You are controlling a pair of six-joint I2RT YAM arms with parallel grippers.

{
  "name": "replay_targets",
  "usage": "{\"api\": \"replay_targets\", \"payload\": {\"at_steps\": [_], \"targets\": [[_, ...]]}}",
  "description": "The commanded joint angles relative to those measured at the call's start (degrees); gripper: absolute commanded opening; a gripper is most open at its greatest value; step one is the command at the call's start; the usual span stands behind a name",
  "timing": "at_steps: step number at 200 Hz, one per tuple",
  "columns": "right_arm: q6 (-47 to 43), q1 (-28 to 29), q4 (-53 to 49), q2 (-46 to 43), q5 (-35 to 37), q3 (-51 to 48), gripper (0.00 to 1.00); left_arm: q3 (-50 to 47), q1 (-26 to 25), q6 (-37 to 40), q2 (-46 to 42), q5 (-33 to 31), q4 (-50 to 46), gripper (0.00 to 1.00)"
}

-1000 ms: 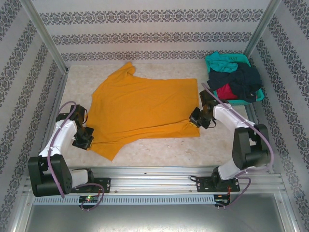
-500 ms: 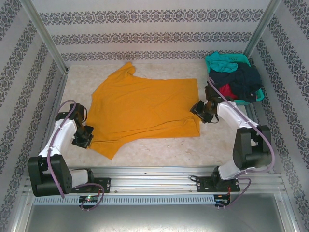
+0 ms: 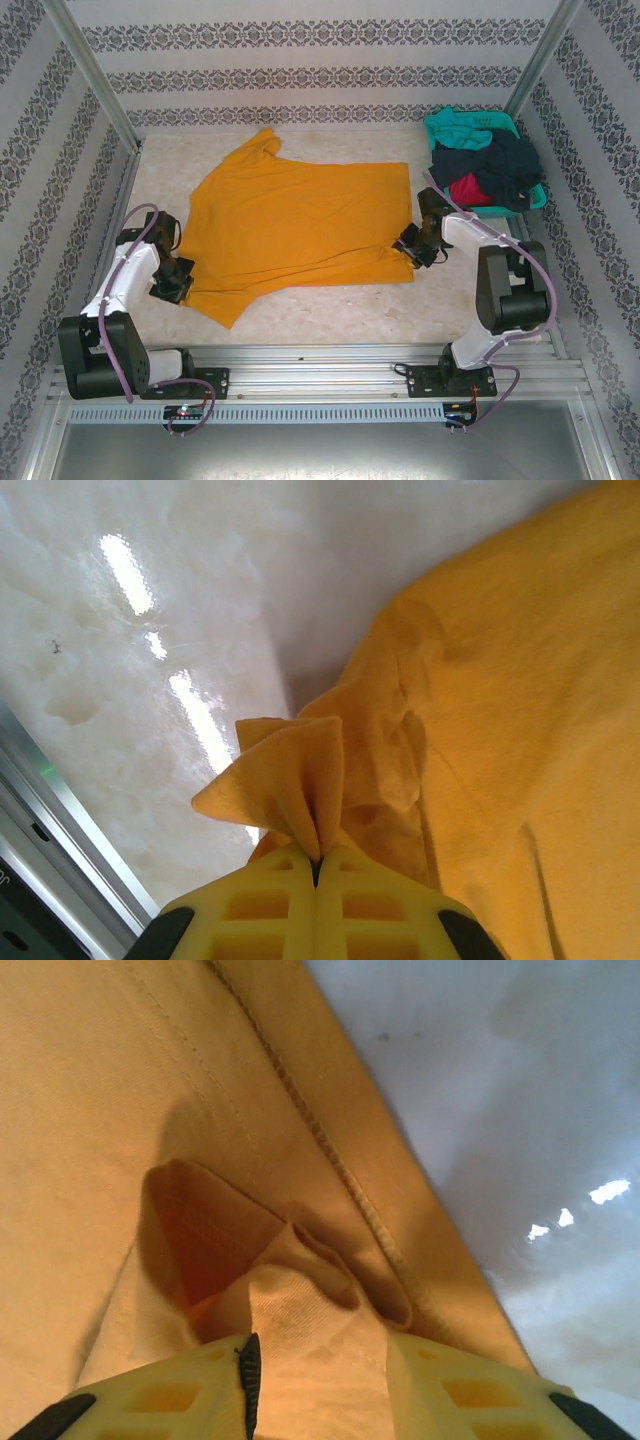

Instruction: Fold and stack the t-shirts

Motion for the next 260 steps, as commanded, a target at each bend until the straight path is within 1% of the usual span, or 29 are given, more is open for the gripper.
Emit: {"api": "replay_targets", "payload": {"at_steps": [1,16,68,89,102,117,147,190,226,245,260], "targets": [[-0.4,-0.3,2.3,2.1,-2.3,2.1,0.4,1.9,0.9,1.3,0.4,-1.6,0.3,0.0],[0.0,-0.3,3.8,3.4,-3.2,2.6,0.37,2.0,0.9,1.3,0.6,-1.6,0.5,0.0],[-0.6,-0.4,4.7,4.5,-2.9,5.6,0.09,1.9,0.9,1.2,1.1,-1.5,0.8,0.0],[-0.9,-0.3,3.9,4.3,-2.8,6.2,0.05,1.9,0.9,1.1,1.1,-1.6,0.9,0.0],[-0.8,-0.3,3.4,3.5,-2.5,6.1,0.0,2.0,0.9,1.0,1.1,-1.5,0.9,0.0],[-0.4,-0.3,2.8,1.5,-1.8,5.5,0.0,2.1,0.9,0.9,1.1,-1.6,0.9,0.0],[-0.4,-0.3,-2.0,-7.5,0.3,2.6,0.0,2.8,1.0,0.9,1.0,-1.8,0.2,0.0],[-0.1,-0.2,-10.2,-21.9,-0.2,-8.7,0.0,1.9,1.5,1.4,0.7,-1.8,-0.2,0.0],[3.0,0.6,-15.6,-32.5,-0.6,-18.0,0.0,1.7,2.1,3.4,0.9,-2.0,-1.9,0.0],[5.2,0.7,-16.4,-36.3,-1.6,-22.3,0.0,0.6,2.6,3.6,0.4,-1.4,-2.1,0.0],[6.5,0.7,-15.1,-36.9,-2.5,-24.7,0.0,-0.6,2.7,3.4,-0.1,-1.2,-1.8,0.0]]}}
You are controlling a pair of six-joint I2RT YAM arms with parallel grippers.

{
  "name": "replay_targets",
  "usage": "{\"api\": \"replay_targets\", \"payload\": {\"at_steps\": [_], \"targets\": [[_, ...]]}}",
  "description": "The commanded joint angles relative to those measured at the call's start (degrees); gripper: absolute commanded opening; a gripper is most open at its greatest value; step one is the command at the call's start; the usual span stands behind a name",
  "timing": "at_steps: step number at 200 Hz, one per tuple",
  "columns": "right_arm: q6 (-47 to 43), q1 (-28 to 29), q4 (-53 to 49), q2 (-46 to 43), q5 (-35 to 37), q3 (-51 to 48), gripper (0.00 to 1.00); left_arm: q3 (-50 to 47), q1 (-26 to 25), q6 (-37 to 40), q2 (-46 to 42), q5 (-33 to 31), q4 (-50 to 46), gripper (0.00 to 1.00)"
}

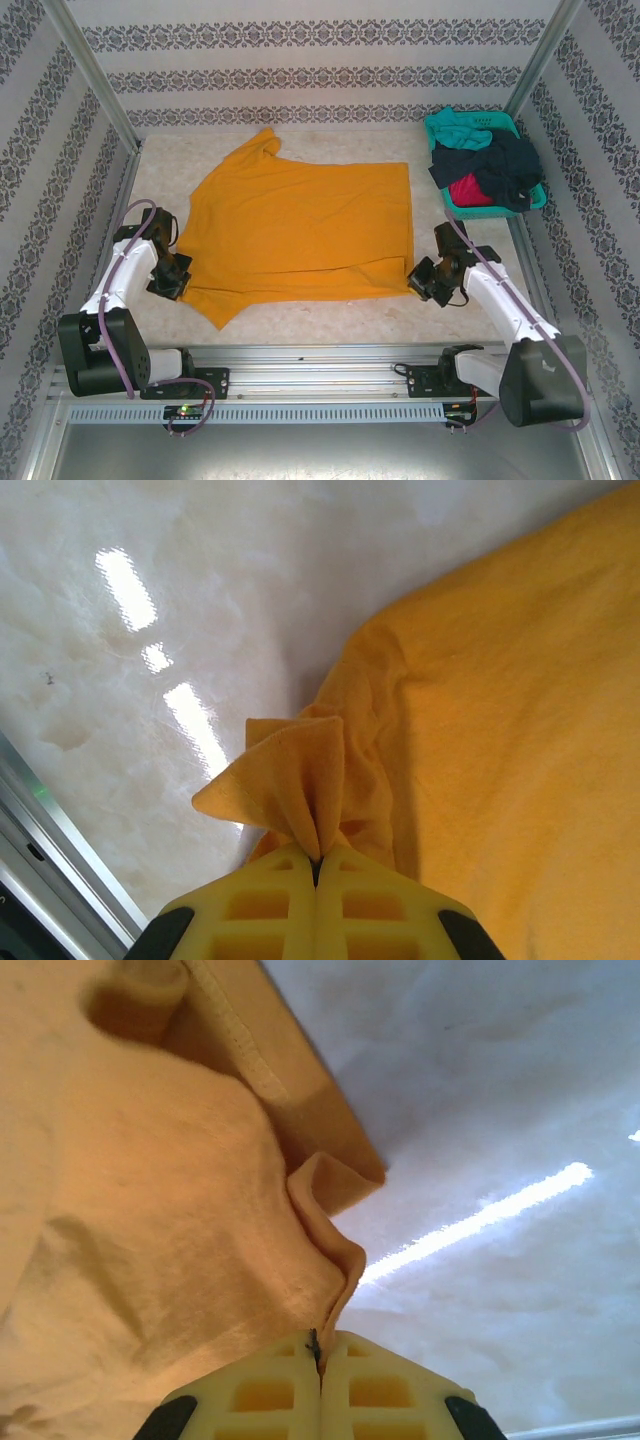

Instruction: Fold and stack the t-shirts

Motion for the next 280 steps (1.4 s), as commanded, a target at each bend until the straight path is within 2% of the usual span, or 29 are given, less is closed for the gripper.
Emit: {"api": "replay_targets", "payload": {"at_steps": [1,35,64,107,153,213,280], "targets": [[4.2,0.6,-3.6,-5.0,-1.2,-6.1,0.0,-1.9,1.3,1.5,-0.9,-0.4,-2.3,0.0],[2.5,0.9,-4.9,-2.7,-0.3,-4.7,0.0,-1.7,1.7,1.7,-1.2,0.2,-2.5,0.0],[1.5,0.9,-7.8,-5.6,1.4,-1.3,0.0,0.7,2.3,2.3,-2.4,0.0,-4.6,0.0],[1.9,0.9,-9.3,-5.8,1.5,4.8,0.0,8.7,2.8,3.2,-0.7,0.0,-7.4,0.0],[-0.8,0.3,-6.6,3.9,2.4,13.7,0.0,19.4,2.8,8.5,8.8,-0.9,-8.6,0.0],[-2.5,-0.5,-2.8,17.9,2.8,24.5,0.0,29.8,2.4,10.3,18.7,1.6,-7.3,0.0],[-1.8,-0.7,-1.3,27.3,3.8,32.3,0.0,47.0,0.8,13.7,29.4,-0.7,-11.7,0.0]]}}
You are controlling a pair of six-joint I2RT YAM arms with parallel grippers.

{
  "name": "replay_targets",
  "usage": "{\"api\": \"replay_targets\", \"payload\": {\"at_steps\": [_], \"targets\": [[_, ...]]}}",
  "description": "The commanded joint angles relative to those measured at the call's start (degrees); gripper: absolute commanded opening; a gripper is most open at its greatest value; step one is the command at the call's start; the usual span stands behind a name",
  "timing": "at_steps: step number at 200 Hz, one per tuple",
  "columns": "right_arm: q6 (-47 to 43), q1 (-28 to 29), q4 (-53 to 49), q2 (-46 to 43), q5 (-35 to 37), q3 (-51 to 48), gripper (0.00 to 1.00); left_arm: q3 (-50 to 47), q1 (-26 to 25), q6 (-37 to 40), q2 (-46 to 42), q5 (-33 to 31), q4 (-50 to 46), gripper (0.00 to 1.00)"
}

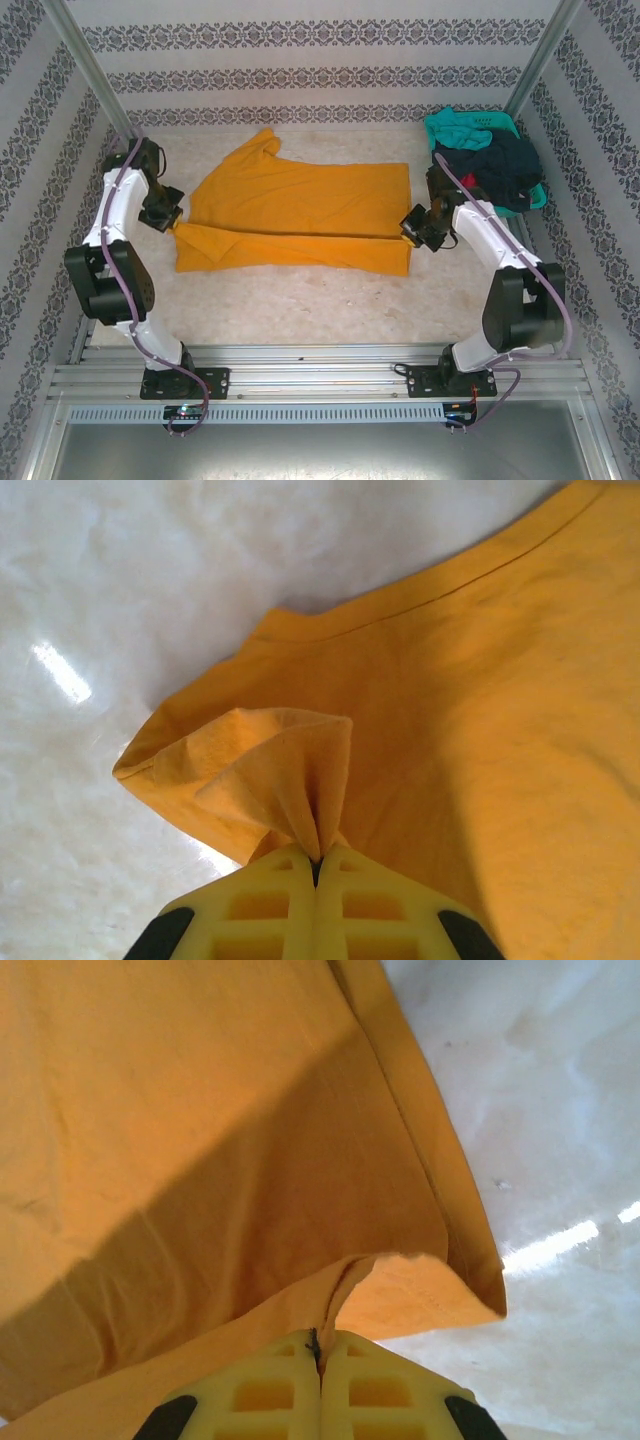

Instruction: Fold and stack the t-shirts

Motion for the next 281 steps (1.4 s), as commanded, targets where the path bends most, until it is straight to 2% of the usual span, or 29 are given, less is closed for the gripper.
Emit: {"api": "replay_targets", "payload": {"at_steps": [1,157,281], "targets": [[0.1,-0.5,0.3,2.4,1.8,3.1,0.0,6.2,-1.0,3.0,3.6,-2.2,-4.2,0.0],[2.2,-0.8,1.7,17.0,4.5,17.1,0.0,43.0,-5.2,6.3,29.3,-3.3,-14.5,0.0],[1.4,-2.0,1.9,21.1,4.9,20.4,0.0,49.5,-6.0,5.5,36.8,-1.1,-12.3,0.0]]}}
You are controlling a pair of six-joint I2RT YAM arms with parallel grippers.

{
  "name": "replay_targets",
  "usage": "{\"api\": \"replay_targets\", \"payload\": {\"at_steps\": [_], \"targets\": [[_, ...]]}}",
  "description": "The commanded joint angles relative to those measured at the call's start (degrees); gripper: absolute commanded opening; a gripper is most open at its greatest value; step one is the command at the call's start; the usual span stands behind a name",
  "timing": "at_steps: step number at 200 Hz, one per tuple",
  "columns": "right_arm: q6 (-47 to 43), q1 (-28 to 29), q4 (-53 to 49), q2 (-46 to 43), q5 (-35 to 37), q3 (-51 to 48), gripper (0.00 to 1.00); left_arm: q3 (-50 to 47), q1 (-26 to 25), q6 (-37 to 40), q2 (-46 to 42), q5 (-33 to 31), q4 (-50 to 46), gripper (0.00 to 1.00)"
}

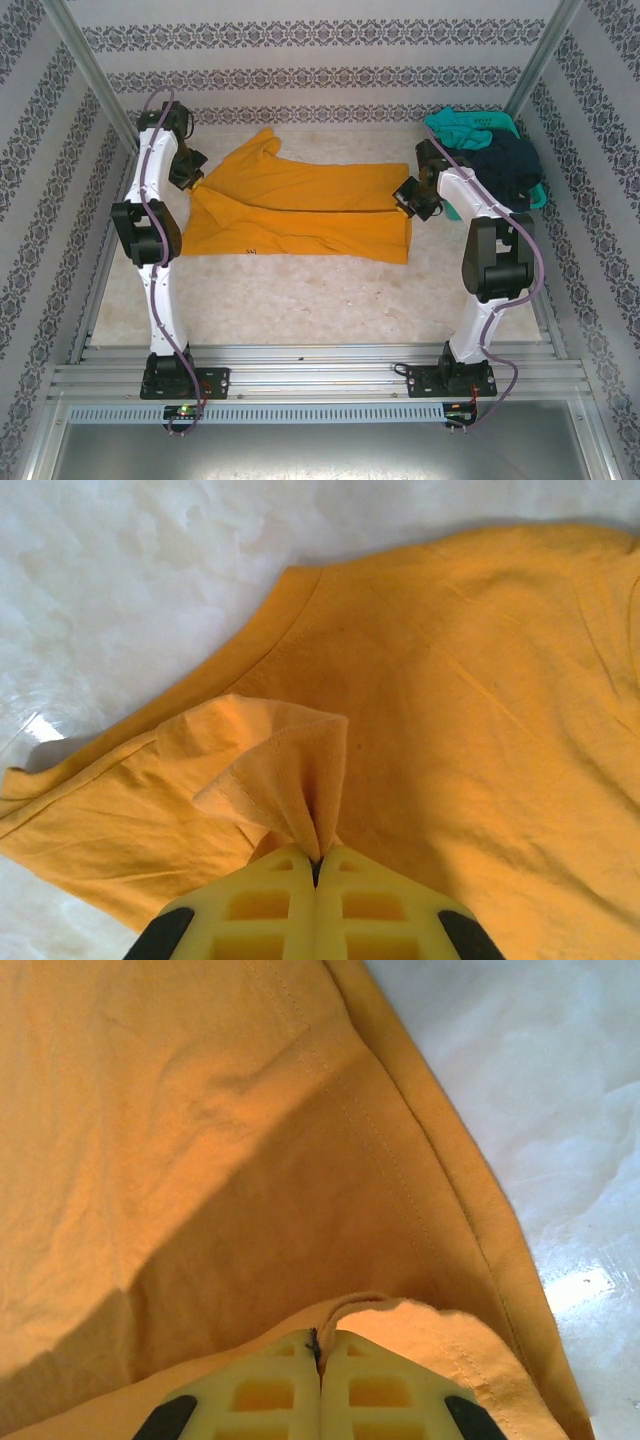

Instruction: Fold and stack the t-shirts

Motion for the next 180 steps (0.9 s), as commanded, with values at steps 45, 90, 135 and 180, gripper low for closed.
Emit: {"api": "replay_targets", "payload": {"at_steps": [45,90,135,180], "targets": [[-0.2,-1.3,-0.2,2.2,1.3,2.3,0.0,7.5,-1.4,-0.6,4.3,1.6,-0.6,0.0],[0.2,-1.5,0.3,4.4,0.5,3.9,0.0,7.6,-1.4,-1.5,5.8,2.3,0.3,0.0],[0.2,-1.4,0.0,7.0,0.5,6.8,0.0,10.3,-1.5,-3.3,9.3,6.0,2.6,0.0],[0.4,-1.4,-0.1,9.3,0.3,9.4,0.0,12.7,-1.5,-3.8,11.4,7.0,5.0,0.0]]}}
